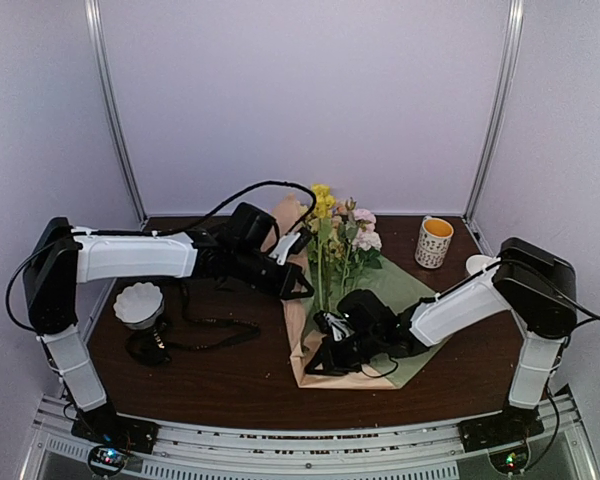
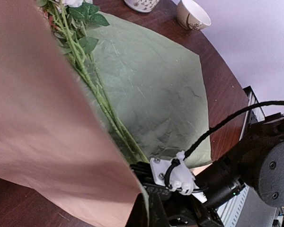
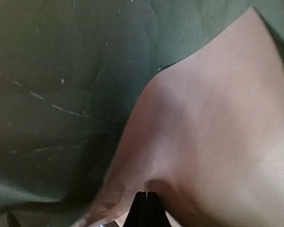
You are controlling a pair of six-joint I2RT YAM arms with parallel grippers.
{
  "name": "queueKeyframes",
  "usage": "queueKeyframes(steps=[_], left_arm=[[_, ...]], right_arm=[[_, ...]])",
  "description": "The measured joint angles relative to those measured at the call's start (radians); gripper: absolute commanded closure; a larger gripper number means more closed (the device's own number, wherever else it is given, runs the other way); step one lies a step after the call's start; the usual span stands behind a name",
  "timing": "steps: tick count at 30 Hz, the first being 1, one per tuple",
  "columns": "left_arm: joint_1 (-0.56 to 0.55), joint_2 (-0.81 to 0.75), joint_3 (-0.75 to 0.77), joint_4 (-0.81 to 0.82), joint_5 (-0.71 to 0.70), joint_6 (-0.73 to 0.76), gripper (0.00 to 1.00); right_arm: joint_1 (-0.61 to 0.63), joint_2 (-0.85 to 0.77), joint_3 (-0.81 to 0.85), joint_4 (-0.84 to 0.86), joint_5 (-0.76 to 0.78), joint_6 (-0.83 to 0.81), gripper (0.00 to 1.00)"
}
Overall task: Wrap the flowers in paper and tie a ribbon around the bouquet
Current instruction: Fold the one-fourth-folded wrapping paper at the center of the board.
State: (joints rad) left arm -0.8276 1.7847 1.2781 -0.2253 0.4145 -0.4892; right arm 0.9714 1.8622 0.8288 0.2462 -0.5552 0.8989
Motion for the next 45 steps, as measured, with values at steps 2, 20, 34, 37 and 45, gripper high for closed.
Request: queueKeyframes(steps=[2, 20, 34, 37, 45], left_arm=[[-0.009, 0.013, 0.015, -0.011, 0.001, 0.013, 1.0], [-0.061, 0.157, 0.215, -0.185, -0.056, 0.134, 1.0], [-0.076, 0.335, 0.37, -0.222, -0.005, 0.143, 1.0], [-0.076, 0.357, 0.386, -0.236, -0.005, 0.148, 1.0], [-0.076, 0.382, 0.407, -0.252, -0.005, 0.16, 1.0]], right_arm=[[-0.009, -0.03, -0.025, 0.0, 0.02, 0.011, 0.98], [-0.088, -0.152, -0.193, 0.071, 0.056, 0.051, 0.98], [-0.139, -0.233, -0.307, 0.227, 0.072, 0.142, 0.89], [-0.166, -0.315, -0.348, 0.225, 0.114, 0.156, 0.84], [-0.303, -0.409, -0.256, 0.127, 0.151, 0.077, 0.71]])
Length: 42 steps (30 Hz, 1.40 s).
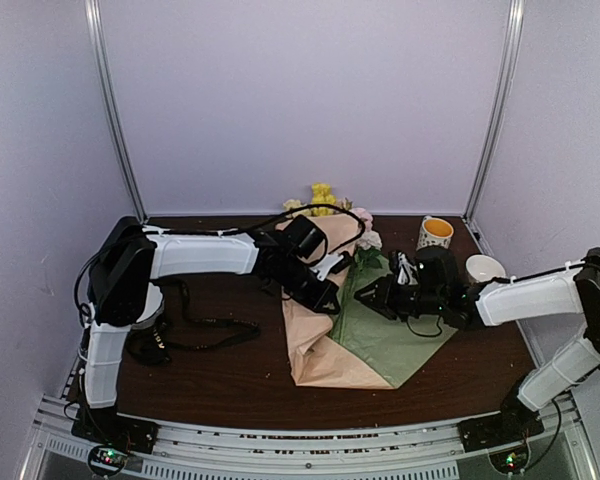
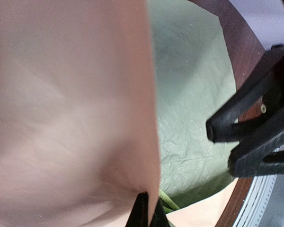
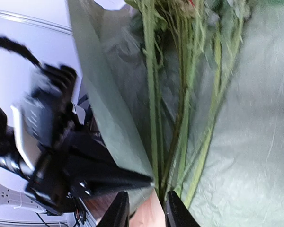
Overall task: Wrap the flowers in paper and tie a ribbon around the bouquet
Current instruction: Fold the one-fourth-folded wrapping paper at the center of the board.
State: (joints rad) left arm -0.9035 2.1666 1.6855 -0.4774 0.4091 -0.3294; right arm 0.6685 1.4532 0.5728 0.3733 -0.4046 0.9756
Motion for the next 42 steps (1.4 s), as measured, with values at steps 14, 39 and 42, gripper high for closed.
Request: queueKeyframes(steps=[14, 39, 42], left_arm=[[0.0, 0.002, 0.024, -0.013, 0.007, 0.007, 1.0], [-0.006, 0.013, 0.099, -0.084, -0.001, 0.085, 0.64], [-0.021, 0.01, 0.152, -0.131, -0.032, 0.135, 0.57]], right_arm=[[-0.148, 0.161, 0.428, -0.193, -0.013, -0.144, 0.57], [-0.172, 0.293, 0.576, -0.329, -0.081, -0.257, 1.0], [-0.196, 0.306, 0.597, -0.348, -0.1, -0.286, 1.0]])
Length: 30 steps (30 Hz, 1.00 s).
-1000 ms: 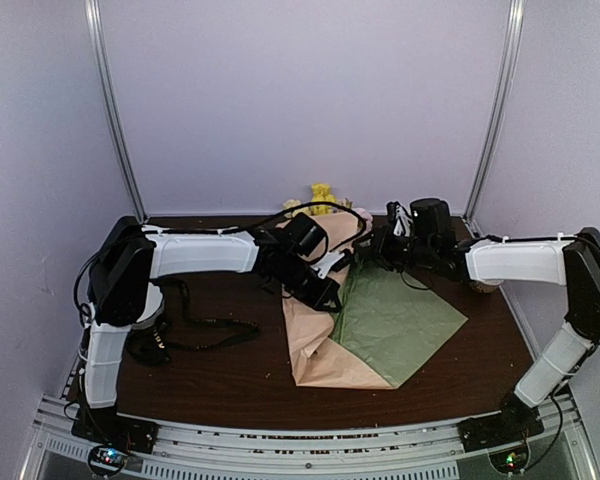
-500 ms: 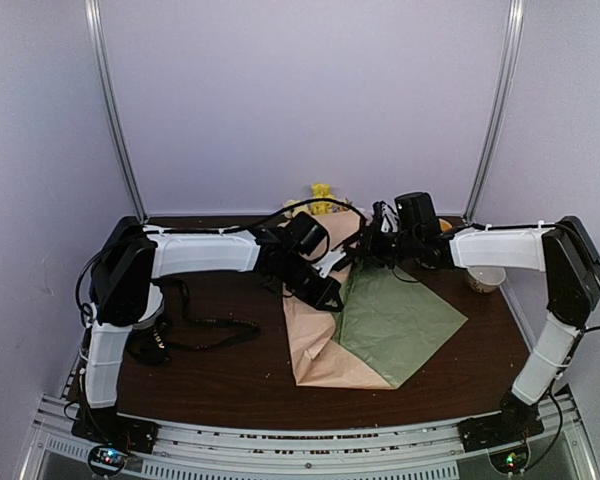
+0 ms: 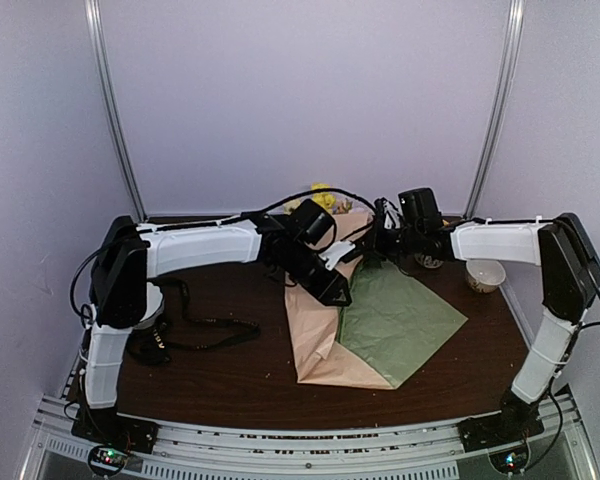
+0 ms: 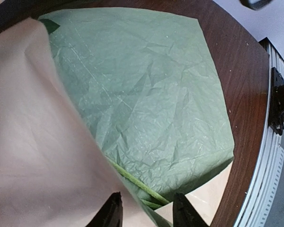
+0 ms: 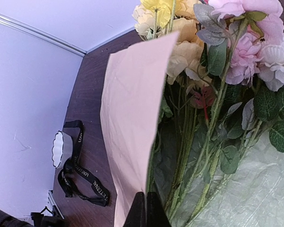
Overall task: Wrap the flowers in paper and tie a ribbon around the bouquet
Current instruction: Fold the one-fourth-folded wrapping paper at the center of the board.
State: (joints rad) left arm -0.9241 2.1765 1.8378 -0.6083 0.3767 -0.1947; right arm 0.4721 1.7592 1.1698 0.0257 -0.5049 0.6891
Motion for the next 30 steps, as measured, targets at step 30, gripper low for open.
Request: queueKeyframes(steps=[30], left_arm=[[-0.238, -0.235, -0.261, -0.182, -0.268, 0.227, 0.62]], right_arm=[[-0.021, 0.053, 0.069, -0.046, -0.072, -0.081, 1.0]])
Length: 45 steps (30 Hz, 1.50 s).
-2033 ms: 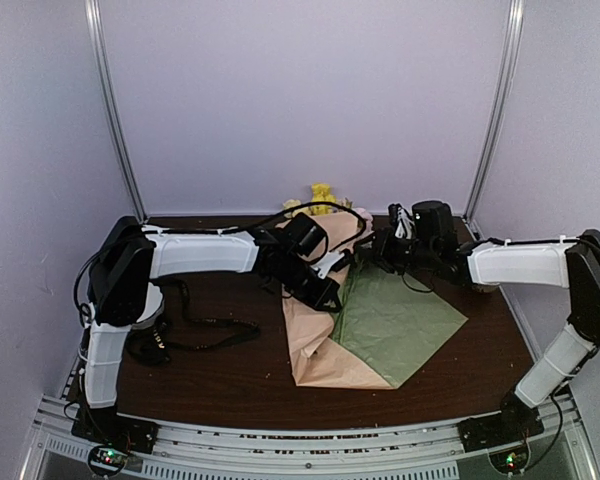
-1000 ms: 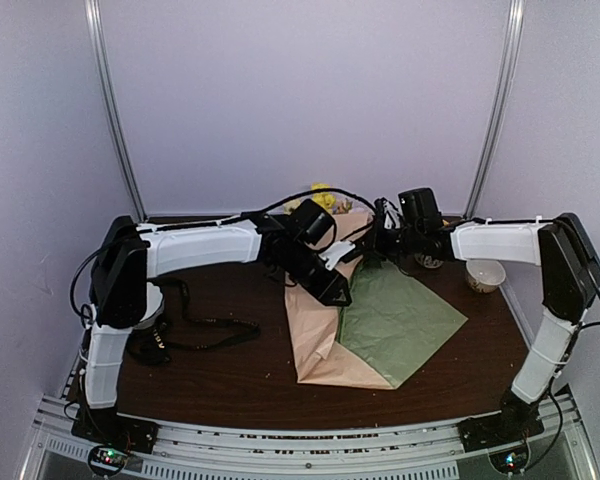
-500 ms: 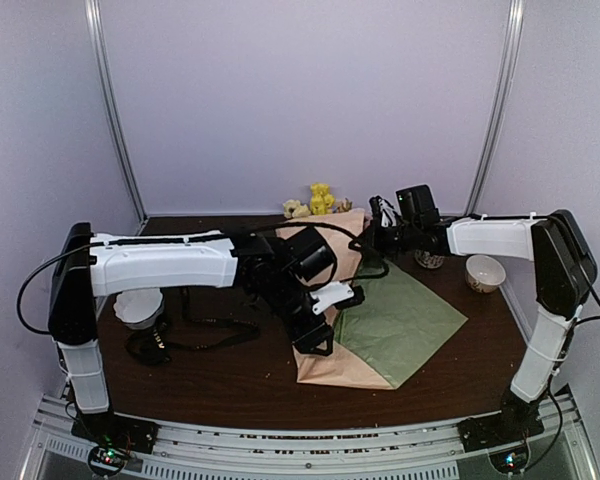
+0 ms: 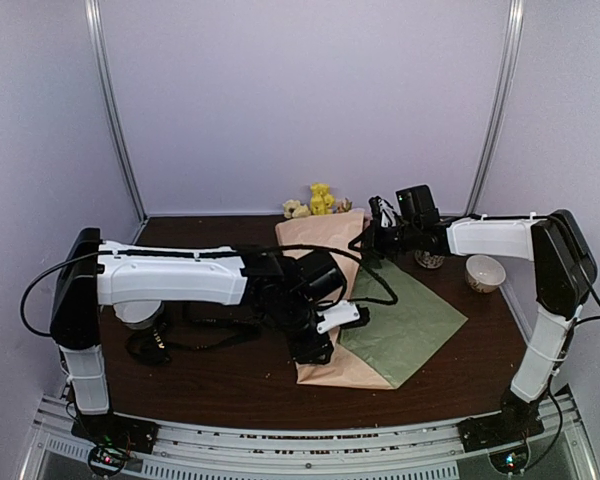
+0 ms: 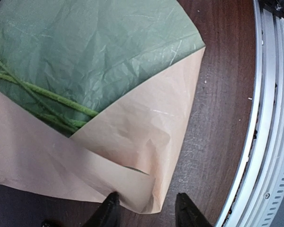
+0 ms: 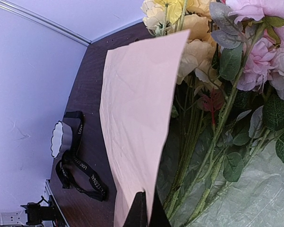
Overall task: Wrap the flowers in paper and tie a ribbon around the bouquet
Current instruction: Fold the one-fourth-folded wrapping paper at the center of the board.
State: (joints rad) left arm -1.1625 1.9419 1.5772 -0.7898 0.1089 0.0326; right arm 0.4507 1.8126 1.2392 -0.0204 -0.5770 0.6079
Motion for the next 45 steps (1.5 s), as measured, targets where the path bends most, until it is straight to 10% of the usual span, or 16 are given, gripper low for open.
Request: queueKeyframes(steps=[6, 30, 37, 45], left_arm=[[-0.023, 0.029, 0.0, 0.027, -0.063, 0.032, 0.74], [-0.024, 0.116, 0.009, 0.122, 0.246, 0.158, 0.56], [-0.006, -0.04, -0.018, 0.145, 0.293, 0.188, 0.75], [0.097, 0.04, -0.026, 0.15, 0.231, 0.176, 0.74]], right_arm=[[0.0, 0.0, 0.0, 0.0, -0.001, 0.0, 1.0], [0.002, 0.012, -0.021, 0.011, -0.024, 0.016, 1.0], [0.002, 0.012, -0.023, 0.016, -0.023, 0.019, 1.0], [0.003, 0.012, -0.023, 0.014, -0.02, 0.019, 1.0]])
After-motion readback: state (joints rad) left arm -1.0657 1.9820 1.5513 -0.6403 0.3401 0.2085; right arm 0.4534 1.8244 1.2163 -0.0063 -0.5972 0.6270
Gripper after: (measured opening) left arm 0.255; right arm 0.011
